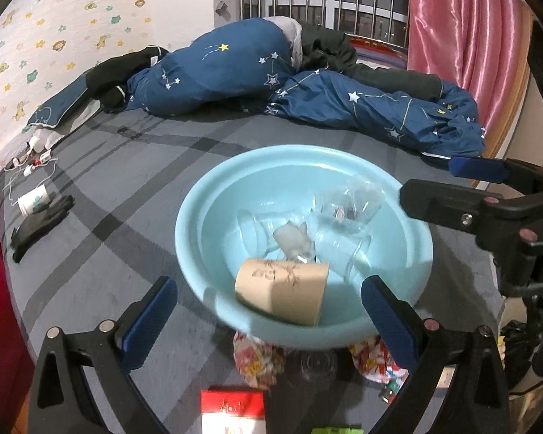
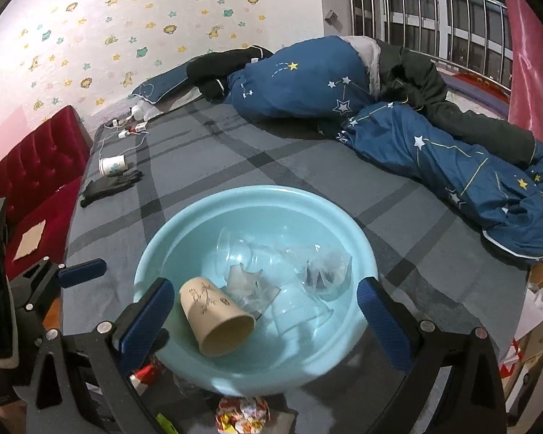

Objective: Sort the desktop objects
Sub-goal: 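Withdraw both open tools from the basin toward the clutter, then grasp the white-and-red cigarette pack with the left tool while the right tool grasps the cream lotion bottle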

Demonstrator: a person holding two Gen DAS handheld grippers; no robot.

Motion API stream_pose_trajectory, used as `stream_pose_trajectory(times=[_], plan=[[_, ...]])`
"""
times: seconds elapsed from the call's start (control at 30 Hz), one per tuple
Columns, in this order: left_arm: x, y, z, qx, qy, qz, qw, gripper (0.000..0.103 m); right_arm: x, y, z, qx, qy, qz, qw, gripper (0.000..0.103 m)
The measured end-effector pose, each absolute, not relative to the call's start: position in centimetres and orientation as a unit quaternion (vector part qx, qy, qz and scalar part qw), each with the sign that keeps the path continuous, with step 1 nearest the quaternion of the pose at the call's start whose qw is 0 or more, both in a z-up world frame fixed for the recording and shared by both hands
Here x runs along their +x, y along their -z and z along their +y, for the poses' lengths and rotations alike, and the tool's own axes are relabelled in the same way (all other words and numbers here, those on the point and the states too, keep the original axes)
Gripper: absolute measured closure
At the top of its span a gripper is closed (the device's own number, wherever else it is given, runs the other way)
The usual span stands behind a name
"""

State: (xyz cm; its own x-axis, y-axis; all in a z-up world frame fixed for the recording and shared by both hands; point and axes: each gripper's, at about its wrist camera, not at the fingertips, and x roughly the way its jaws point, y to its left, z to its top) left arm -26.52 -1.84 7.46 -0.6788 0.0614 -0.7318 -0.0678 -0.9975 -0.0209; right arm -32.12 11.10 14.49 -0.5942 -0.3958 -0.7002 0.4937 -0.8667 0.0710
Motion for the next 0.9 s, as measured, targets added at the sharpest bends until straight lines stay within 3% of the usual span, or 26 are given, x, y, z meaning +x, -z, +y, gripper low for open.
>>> stream_pose_trajectory(times=[0.43, 0.9], plan=[[-22.1, -5.4, -2.6, -0.405, -0.914, 0.003, 0.028, 0.0, -27.8, -13.6, 12.9, 0.344, 0.895, 0.106, 0.265, 0.0], [-18.7, -1.1, -4.4, -0.419, -0.908, -0.015, 0.021, 0.0, -23.7, -8.3, 14.5, 0.351, 0.875, 0.15, 0.296, 0.0]])
